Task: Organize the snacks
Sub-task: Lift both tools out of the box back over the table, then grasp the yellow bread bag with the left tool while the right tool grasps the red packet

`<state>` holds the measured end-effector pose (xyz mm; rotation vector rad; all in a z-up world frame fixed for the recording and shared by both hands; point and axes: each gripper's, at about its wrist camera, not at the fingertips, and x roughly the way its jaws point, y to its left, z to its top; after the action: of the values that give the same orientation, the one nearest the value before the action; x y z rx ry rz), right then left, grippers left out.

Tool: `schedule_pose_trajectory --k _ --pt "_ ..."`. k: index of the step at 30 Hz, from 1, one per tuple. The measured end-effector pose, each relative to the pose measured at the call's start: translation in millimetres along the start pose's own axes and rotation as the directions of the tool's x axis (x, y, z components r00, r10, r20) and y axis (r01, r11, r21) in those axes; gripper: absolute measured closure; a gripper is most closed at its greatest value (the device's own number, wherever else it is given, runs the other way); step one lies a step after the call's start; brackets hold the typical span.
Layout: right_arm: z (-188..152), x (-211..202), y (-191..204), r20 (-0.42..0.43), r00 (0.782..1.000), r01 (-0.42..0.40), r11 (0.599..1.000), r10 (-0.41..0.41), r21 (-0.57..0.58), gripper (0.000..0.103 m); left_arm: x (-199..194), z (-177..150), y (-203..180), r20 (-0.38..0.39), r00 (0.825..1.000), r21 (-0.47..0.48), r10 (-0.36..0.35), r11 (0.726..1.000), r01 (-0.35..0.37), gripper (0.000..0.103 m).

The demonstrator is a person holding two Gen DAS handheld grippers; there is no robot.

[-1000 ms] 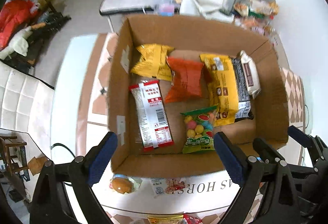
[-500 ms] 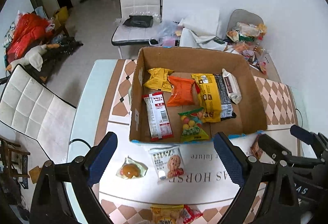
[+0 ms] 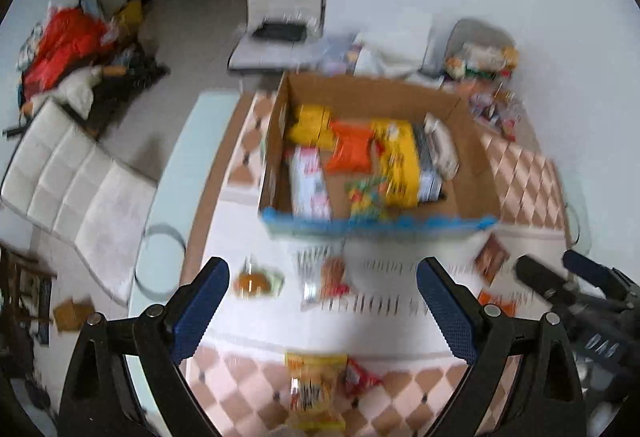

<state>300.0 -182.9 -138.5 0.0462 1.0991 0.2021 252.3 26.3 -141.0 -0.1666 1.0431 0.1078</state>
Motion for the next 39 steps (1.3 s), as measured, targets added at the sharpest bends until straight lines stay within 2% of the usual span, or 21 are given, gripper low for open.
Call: schedule_pose_trajectory --k 4,7,9,12,15,17,18,19,20,22,23,25,29,31,34,37,39 --pt "-30 20 -26 -0.093 0.995 -0.015 0.999 0.019 0.049 0.005 38 -45 10 -0.172 0.985 -0.024 -0.003 1.000 -0.001 0.007" --pt "-58 43 -41 -0.186 0.982 -0.026 0.997 0.039 0.070 0.005 78 -89 18 -0.324 0.946 -0.046 -0.009 0.999 -0.006 0.007" --pt "-80 65 -43 -0.260 0.962 -0.062 0.996 0.078 0.070 0.005 102 -114 20 -0.399 0.917 -0.058 -0.011 0.998 -0.013 0.007" --pt "-106 96 -37 -0.359 0.922 -0.128 0.990 0.143 0.066 0.005 135 -144 21 -0.486 0.874 -0.077 -0.027 0.997 -0.012 0.007" --pt "-128 127 -33 -0.438 0.861 -0.227 0.966 0.260 0.126 0.005 164 -163 16 -0.547 0.835 -0.102 -0.060 0.995 0.005 0.007" --pt "-137 140 -32 -0.460 0.834 -0.263 0.952 0.305 0.154 0.005 177 -170 13 -0.563 0.824 -0.103 -0.061 0.995 0.004 0.007" --pt "-140 144 -31 -0.467 0.830 -0.264 0.952 0.305 0.151 0.005 182 -172 11 -0.565 0.823 -0.097 -0.054 0.995 -0.002 0.007" --pt "-142 147 -29 -0.476 0.826 -0.265 0.953 0.301 0.143 0.005 185 -173 10 -0.561 0.826 -0.098 -0.054 0.995 -0.001 0.017" --pt "-145 151 -27 -0.487 0.821 -0.268 0.954 0.298 0.133 0.005 185 -174 12 -0.549 0.834 -0.107 -0.050 0.994 -0.010 0.034" --pt "-148 156 -20 -0.508 0.810 -0.275 0.955 0.292 0.112 0.005 186 -175 17 -0.537 0.842 -0.128 -0.061 0.992 -0.010 0.047" --pt "-149 159 -15 -0.515 0.807 -0.277 0.956 0.288 0.101 0.005 183 -176 22 -0.528 0.846 -0.152 -0.076 0.988 -0.007 0.050" --pt "-150 167 -5 -0.528 0.804 -0.276 0.958 0.273 0.074 0.006 177 -176 28 -0.508 0.860 -0.141 -0.038 0.989 -0.039 0.052" --pt "-154 184 22 -0.554 0.798 -0.272 0.962 0.237 0.020 0.011 174 -180 42 -0.505 0.862 -0.169 -0.033 0.984 -0.062 0.052" --pt "-156 192 34 -0.562 0.798 -0.266 0.964 0.218 -0.005 0.025 174 -181 44 -0.507 0.862 -0.167 -0.028 0.984 -0.066 0.049" --pt "-160 204 47 -0.580 0.796 -0.245 0.968 0.173 -0.048 0.034 176 -182 45 -0.514 0.857 -0.171 -0.031 0.983 -0.067 0.047" --pt "-169 216 55 -0.608 0.780 -0.234 0.970 0.145 -0.069 0.042 178 -183 40 -0.514 0.858 -0.154 -0.017 0.985 -0.073 0.046" --pt "-174 223 56 -0.627 0.768 -0.221 0.973 0.127 -0.073 0.055 186 -173 33 -0.515 0.857 -0.143 -0.011 0.987 -0.073 0.048"
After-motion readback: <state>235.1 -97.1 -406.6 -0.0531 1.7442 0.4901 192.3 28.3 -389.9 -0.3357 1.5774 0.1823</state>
